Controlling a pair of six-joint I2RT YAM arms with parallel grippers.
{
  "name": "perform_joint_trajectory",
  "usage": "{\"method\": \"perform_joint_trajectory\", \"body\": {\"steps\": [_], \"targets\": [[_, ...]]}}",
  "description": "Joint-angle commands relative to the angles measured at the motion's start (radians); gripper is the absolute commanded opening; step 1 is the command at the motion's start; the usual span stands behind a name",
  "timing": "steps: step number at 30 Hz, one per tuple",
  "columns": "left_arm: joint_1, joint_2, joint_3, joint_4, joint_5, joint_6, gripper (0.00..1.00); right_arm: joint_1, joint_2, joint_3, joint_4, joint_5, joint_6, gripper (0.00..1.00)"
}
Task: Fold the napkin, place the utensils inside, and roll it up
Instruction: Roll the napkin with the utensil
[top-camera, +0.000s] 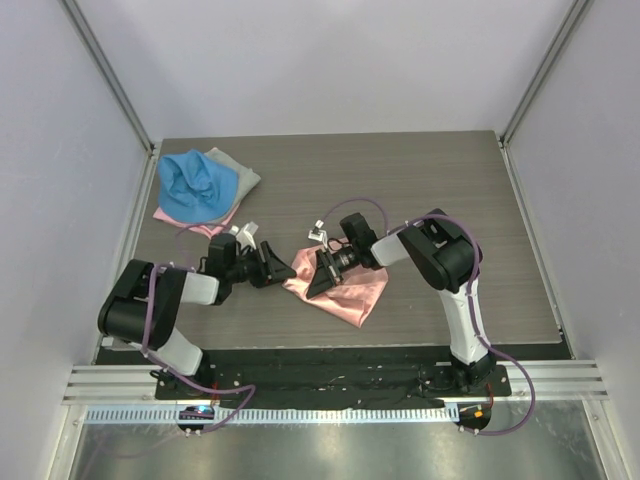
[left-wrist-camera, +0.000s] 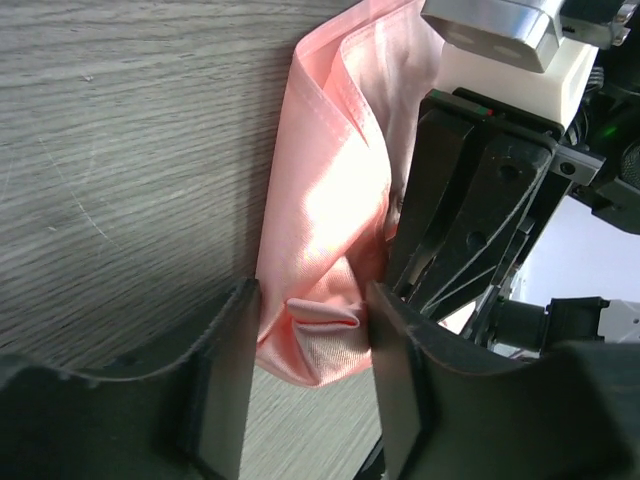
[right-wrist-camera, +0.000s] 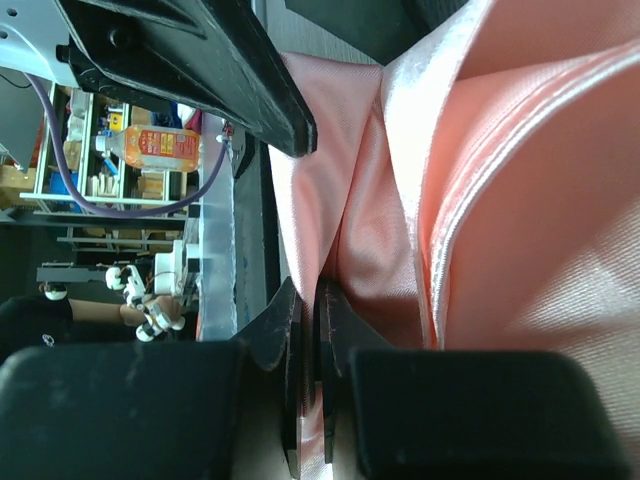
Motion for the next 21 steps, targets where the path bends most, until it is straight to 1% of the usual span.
{"method": "perform_joint_trajectory", "body": {"steps": [1,2,4,5,7,8,10,13,14,17,18,20,21], "targets": [[-0.011,0.027,-0.003,0.073,0.006,0.015,0.48,-0.02,0.097,-0.017,-0.06,0.167,-0.097,0.01],[-0.014,0.03,-0.003,0.074,0.003,0.015,0.44,-0.02,0.094,-0.014,-0.066,0.17,-0.1,0.01],[-0.017,0.036,-0.003,0.076,0.004,0.016,0.4,-0.022,0.093,-0.008,-0.086,0.178,-0.11,0.01],[-0.02,0.038,-0.001,0.077,0.003,0.016,0.34,-0.02,0.091,-0.005,-0.094,0.189,-0.113,0.01],[-0.025,0.045,0.0,0.077,0.007,0.015,0.27,-0.02,0.083,0.008,-0.126,0.203,-0.124,0.01],[-0.026,0.047,0.003,0.077,0.009,0.015,0.21,-0.02,0.077,0.012,-0.141,0.219,-0.138,0.01],[-0.033,0.053,0.007,0.077,0.013,0.013,0.15,-0.022,0.067,0.024,-0.171,0.239,-0.141,0.01],[-0.042,0.062,0.011,0.076,0.019,0.007,0.0,-0.02,0.037,0.046,-0.226,0.293,-0.155,0.02],[-0.043,0.064,0.016,0.07,0.022,0.006,0.0,-0.02,0.024,0.047,-0.244,0.305,-0.156,0.04],[-0.056,0.059,0.025,0.039,0.009,0.006,0.0,-0.019,-0.039,0.054,-0.286,0.361,-0.16,0.15],[-0.059,0.053,0.034,-0.016,-0.007,0.007,0.0,-0.02,-0.082,0.057,-0.298,0.388,-0.161,0.27],[-0.071,0.032,0.048,-0.08,-0.042,0.027,0.0,-0.019,-0.128,0.055,-0.321,0.422,-0.164,0.35],[-0.074,0.022,0.071,-0.156,-0.059,0.036,0.0,-0.017,-0.157,0.052,-0.347,0.439,-0.169,0.43]]}}
